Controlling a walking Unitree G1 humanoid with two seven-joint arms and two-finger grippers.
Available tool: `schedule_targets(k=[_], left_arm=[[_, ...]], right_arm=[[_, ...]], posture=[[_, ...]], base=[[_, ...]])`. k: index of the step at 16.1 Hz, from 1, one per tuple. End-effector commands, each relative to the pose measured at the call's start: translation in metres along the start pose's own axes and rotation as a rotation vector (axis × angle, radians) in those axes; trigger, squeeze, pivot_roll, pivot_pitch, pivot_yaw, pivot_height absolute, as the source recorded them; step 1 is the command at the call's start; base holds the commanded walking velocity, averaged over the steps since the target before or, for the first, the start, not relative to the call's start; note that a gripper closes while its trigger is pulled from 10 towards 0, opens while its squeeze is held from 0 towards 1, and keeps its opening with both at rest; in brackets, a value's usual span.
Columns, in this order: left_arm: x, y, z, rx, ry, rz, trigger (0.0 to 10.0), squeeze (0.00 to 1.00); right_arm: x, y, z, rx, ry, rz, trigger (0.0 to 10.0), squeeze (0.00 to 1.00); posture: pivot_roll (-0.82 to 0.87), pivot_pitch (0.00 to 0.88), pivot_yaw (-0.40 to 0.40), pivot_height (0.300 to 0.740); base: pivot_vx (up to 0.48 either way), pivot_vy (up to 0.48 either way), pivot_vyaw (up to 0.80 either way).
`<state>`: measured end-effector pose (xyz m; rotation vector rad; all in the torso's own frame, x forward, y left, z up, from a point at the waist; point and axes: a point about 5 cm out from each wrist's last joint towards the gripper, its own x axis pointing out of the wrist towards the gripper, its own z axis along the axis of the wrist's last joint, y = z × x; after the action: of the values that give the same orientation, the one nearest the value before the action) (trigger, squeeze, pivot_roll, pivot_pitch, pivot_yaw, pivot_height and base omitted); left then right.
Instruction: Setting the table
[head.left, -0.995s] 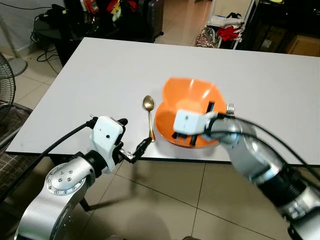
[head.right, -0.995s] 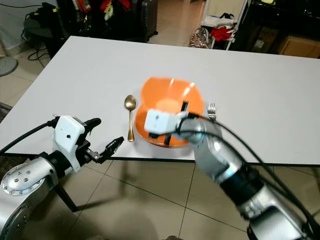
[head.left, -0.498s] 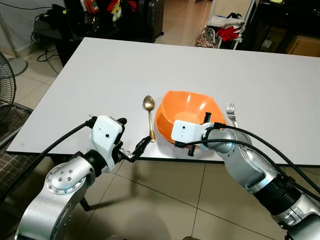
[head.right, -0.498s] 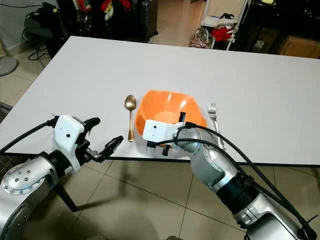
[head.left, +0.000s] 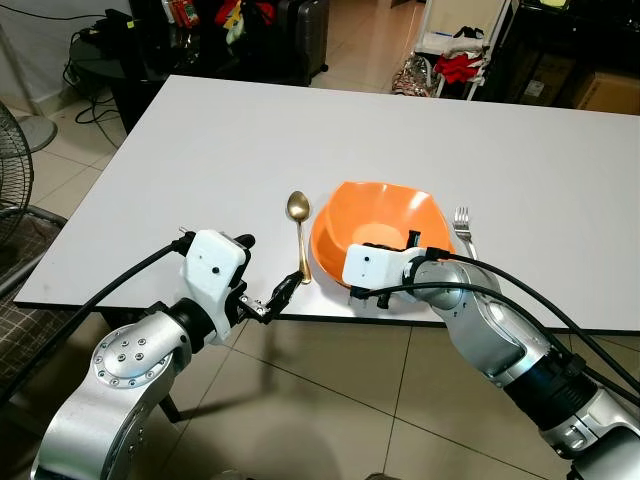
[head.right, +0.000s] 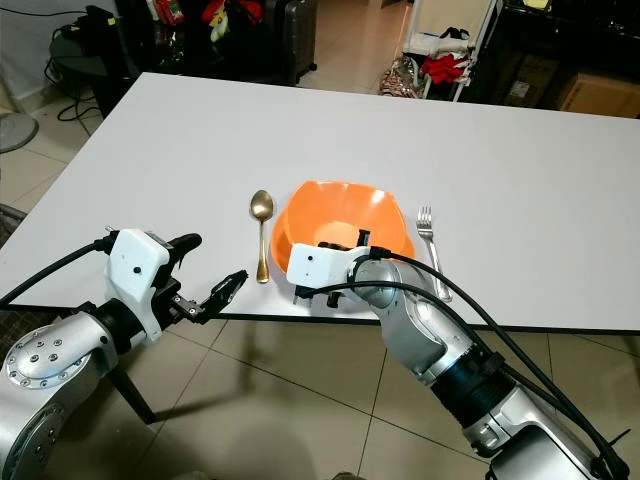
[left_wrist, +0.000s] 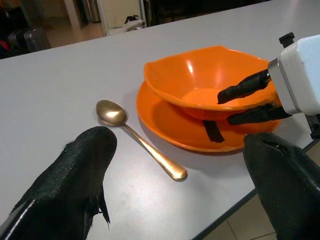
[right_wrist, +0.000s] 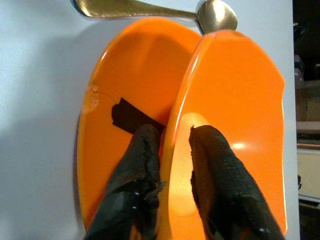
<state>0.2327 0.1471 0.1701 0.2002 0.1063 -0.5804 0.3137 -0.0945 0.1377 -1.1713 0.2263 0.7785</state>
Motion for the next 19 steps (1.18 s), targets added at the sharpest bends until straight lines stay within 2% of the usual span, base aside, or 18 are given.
schedule_targets(k=[1, 6, 7, 8, 10, 12, 14, 16, 17, 18, 19], left_arm=[[0.001, -0.001, 0.002, 0.013, -0.008, -0.007, 10.0, 0.0], [-0.004, -0.003, 0.001, 0.008, -0.002, -0.008, 10.0, 0.0], [-0.007, -0.004, 0.0, 0.007, 0.004, -0.007, 10.0, 0.0], [-0.01, -0.004, -0.002, 0.008, 0.012, -0.004, 10.0, 0.0], [-0.01, -0.001, 0.002, 0.016, -0.008, 0.013, 10.0, 0.0], [-0.006, 0.004, 0.012, 0.014, -0.061, 0.064, 10.0, 0.0], [-0.005, 0.004, 0.015, 0.008, -0.088, 0.087, 10.0, 0.0], [-0.005, 0.002, 0.018, 0.007, -0.106, 0.108, 10.0, 0.0], [-0.006, 0.003, 0.019, 0.001, -0.115, 0.139, 10.0, 0.0], [-0.01, 0.004, 0.021, 0.016, -0.115, 0.238, 10.0, 0.0], [-0.012, 0.002, 0.021, 0.003, -0.106, 0.285, 10.0, 0.0]], right_arm=[[-0.003, 0.004, -0.001, -0.018, -0.005, 0.019, 10.0, 1.0], [-0.032, 0.011, 0.001, 0.033, -0.057, 0.091, 10.0, 1.0], [-0.042, 0.011, 0.002, 0.071, -0.077, 0.097, 10.0, 1.0], [-0.057, 0.007, 0.006, 0.152, -0.122, 0.092, 10.0, 1.0], [-0.077, -0.012, 0.008, 0.264, -0.166, 0.0, 10.0, 1.0], [-0.088, -0.029, 0.007, 0.282, -0.195, -0.123, 10.0, 1.0], [-0.091, -0.03, 0.009, 0.286, -0.221, -0.16, 10.0, 1.0], [-0.094, -0.027, 0.012, 0.333, -0.274, -0.195, 10.0, 1.0], [-0.096, -0.026, 0.015, 0.413, -0.326, -0.241, 10.0, 1.0], [-0.097, -0.023, 0.013, 0.582, -0.377, -0.303, 10.0, 1.0], [-0.097, -0.02, 0.011, 0.688, -0.406, -0.336, 10.0, 1.0]], posture=[[-0.01, 0.021, -0.065, 0.74], [0.0, 0.034, -0.062, 0.74], [-0.01, 0.033, -0.057, 0.74], [-0.01, 0.032, -0.049, 0.74], [-0.01, 0.03, -0.039, 0.74], [-0.02, 0.028, -0.031, 0.74], [-0.02, 0.022, -0.029, 0.74], [-0.02, 0.021, -0.034, 0.74], [-0.02, 0.017, -0.037, 0.74], [-0.02, 0.012, -0.047, 0.74], [-0.01, 0.009, -0.051, 0.74]], base=[[0.0, 0.0, 0.0], [0.0, 0.0, 0.0], [0.0, 0.0, 0.0], [0.0, 0.0, 0.0], [0.0, 0.0, 0.0], [0.0, 0.0, 0.0], [0.0, 0.0, 0.0], [0.0, 0.0, 0.0], [0.0, 0.0, 0.0], [0.0, 0.0, 0.0], [0.0, 0.0, 0.0]])
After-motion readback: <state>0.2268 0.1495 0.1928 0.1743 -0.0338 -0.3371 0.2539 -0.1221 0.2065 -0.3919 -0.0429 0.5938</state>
